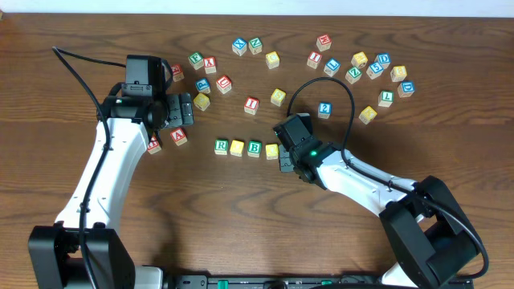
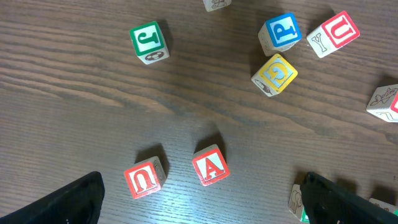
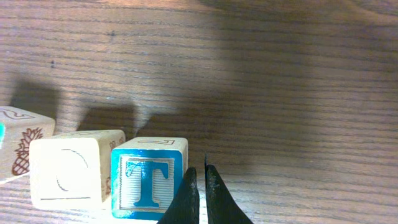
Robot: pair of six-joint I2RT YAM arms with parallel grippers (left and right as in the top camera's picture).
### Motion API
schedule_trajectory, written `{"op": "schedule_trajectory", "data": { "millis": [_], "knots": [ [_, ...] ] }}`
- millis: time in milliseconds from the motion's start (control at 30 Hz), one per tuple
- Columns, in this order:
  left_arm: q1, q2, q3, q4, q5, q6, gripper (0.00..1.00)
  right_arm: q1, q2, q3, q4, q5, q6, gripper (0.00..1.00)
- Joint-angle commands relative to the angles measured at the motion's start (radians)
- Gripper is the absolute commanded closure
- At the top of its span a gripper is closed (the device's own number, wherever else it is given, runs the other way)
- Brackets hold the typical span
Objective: Spell out ROBOT
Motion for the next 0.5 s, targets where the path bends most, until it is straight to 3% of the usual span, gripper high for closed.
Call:
{"op": "schedule_trajectory", "data": {
  "millis": [0, 467],
  "knots": [
    [0.004, -0.002, -0.01, -0.003, 0.006, 0.014, 0.01, 0.007, -0.001, 0.005, 0.003, -0.006, -0.018, 0.99],
    [0.004, -0.002, -0.01, -0.003, 0.006, 0.014, 0.01, 0.007, 0.0, 0.005, 0.04, -0.043, -0.037, 0.99]
  ]
}}
